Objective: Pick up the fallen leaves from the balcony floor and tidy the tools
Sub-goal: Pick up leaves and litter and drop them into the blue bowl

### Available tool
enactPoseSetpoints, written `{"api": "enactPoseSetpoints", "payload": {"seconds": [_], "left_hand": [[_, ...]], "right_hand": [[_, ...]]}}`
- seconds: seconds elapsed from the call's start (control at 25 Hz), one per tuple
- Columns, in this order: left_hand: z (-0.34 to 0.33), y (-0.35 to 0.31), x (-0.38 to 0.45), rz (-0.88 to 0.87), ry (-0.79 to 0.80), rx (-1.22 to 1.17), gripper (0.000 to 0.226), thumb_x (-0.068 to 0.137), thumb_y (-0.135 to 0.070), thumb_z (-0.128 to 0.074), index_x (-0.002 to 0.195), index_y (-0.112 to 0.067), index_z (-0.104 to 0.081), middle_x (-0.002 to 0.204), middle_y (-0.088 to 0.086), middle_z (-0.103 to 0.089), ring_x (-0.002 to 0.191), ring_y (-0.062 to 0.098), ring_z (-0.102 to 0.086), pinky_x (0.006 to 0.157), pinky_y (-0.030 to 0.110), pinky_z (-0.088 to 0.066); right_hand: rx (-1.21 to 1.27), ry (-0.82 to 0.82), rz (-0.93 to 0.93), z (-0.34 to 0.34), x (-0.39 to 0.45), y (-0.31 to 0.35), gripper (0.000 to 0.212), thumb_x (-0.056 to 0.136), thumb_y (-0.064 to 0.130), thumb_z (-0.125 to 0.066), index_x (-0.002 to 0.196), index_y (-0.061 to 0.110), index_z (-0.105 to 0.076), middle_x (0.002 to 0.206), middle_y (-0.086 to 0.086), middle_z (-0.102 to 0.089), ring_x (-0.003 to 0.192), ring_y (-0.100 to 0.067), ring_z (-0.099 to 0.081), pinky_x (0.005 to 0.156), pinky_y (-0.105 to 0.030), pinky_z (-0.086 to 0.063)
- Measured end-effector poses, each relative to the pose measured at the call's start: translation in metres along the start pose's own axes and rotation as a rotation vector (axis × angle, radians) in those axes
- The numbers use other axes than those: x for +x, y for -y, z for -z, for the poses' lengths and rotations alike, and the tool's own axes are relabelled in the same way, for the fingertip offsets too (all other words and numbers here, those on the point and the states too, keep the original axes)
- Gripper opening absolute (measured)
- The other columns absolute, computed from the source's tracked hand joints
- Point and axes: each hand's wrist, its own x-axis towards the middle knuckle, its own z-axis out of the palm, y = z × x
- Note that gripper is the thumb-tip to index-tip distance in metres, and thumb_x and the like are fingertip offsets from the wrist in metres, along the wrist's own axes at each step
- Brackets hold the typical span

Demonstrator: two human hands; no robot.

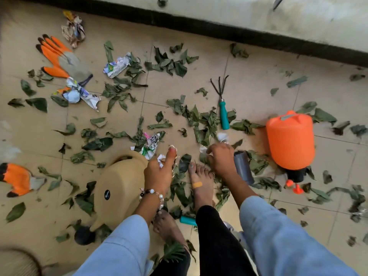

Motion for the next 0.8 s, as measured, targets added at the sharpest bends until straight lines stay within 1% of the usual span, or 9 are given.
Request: {"api": "enactPoseSetpoints", "payload": {"seconds": [0.12,0.2,0.28,0.36,0.44,0.56,0.68,0.76,0.8], "left_hand": [[0.014,-0.030,-0.037,-0.099,0.097,0.031,0.038,0.080,-0.040,-0.060,0.055,-0.017,-0.043,0.053,0.004,-0.043,0.058,0.024,-0.044,0.059,0.035,-0.040],[0.030,-0.064,-0.071,-0.134,0.195,0.011,0.032,0.078,-0.029,-0.059,0.053,-0.016,-0.044,0.054,0.005,-0.043,0.058,0.022,-0.046,0.060,0.045,-0.053],[0.052,-0.099,-0.115,-0.196,0.299,-0.004,0.027,0.079,-0.019,-0.058,0.055,-0.013,-0.048,0.049,0.000,-0.042,0.051,0.018,-0.045,0.065,0.057,-0.056],[0.081,-0.142,-0.177,-0.266,0.404,-0.088,0.022,0.081,-0.010,-0.056,0.062,0.002,-0.055,0.042,-0.004,-0.040,0.040,0.012,-0.039,0.064,0.058,-0.053],[0.114,-0.179,-0.243,-0.357,0.474,-0.152,0.030,0.076,-0.013,-0.056,0.071,0.016,-0.055,0.040,-0.001,-0.036,0.036,0.013,-0.034,0.056,0.048,-0.048],[0.153,-0.218,-0.327,-0.476,0.557,-0.261,0.022,0.076,-0.014,-0.054,0.071,0.007,-0.056,0.042,0.000,-0.035,0.035,0.013,-0.031,0.048,0.028,-0.042],[0.182,-0.244,-0.417,-0.501,0.664,-0.439,0.022,0.084,-0.004,-0.049,0.065,-0.006,-0.060,0.046,0.005,-0.039,0.036,0.014,-0.033,0.042,0.023,-0.040],[0.185,-0.251,-0.466,-0.522,0.753,-0.439,0.032,0.090,0.000,-0.044,0.064,-0.005,-0.062,0.049,0.009,-0.046,0.036,0.014,-0.037,0.039,0.022,-0.038],[0.183,-0.253,-0.489,-0.534,0.775,-0.405,0.027,0.089,-0.001,-0.046,0.067,-0.002,-0.061,0.052,0.011,-0.048,0.037,0.015,-0.038,0.039,0.022,-0.038]], "right_hand": [[0.940,-0.200,-0.255,0.061,-0.042,0.023,0.011,0.080,0.002,-0.070,0.087,0.010,-0.068,0.083,-0.005,-0.068,0.072,-0.014,-0.063,0.067,-0.024,-0.051],[1.488,-0.184,-0.397,0.109,-0.078,0.046,0.018,0.084,-0.008,-0.059,0.091,0.008,-0.063,0.078,-0.007,-0.066,0.066,-0.015,-0.064,0.067,-0.032,-0.056],[1.790,-0.116,-0.430,0.154,-0.118,0.068,0.023,0.085,-0.010,-0.044,0.091,0.004,-0.062,0.075,-0.007,-0.067,0.063,-0.016,-0.066,0.074,-0.040,-0.057],[1.977,-0.073,-0.391,0.203,-0.173,0.093,0.025,0.085,-0.008,-0.036,0.080,0.000,-0.060,0.069,-0.006,-0.067,0.065,-0.018,-0.065,0.075,-0.038,-0.059],[2.107,-0.059,-0.382,0.243,-0.234,0.121,0.018,0.080,-0.006,-0.038,0.074,-0.001,-0.054,0.077,-0.014,-0.063,0.073,-0.025,-0.062,0.063,-0.031,-0.057],[2.172,-0.142,-0.285,0.294,-0.317,0.156,0.017,0.064,0.001,-0.044,0.078,-0.001,-0.053,0.089,-0.017,-0.052,0.079,-0.029,-0.055,0.064,-0.030,-0.050],[2.280,-0.167,-0.138,0.339,-0.405,0.173,0.027,0.078,0.005,-0.042,0.083,-0.001,-0.068,0.087,-0.016,-0.064,0.079,-0.027,-0.060,0.066,-0.033,-0.053],[2.378,-0.208,-0.057,0.357,-0.456,0.175,0.039,0.094,0.012,-0.039,0.074,0.006,-0.072,0.079,-0.012,-0.069,0.072,-0.025,-0.064,0.063,-0.031,-0.053],[2.393,-0.240,-0.043,0.363,-0.476,0.172,0.038,0.097,0.020,-0.041,0.083,0.005,-0.072,0.081,-0.012,-0.069,0.070,-0.024,-0.066,0.063,-0.030,-0.054]]}}
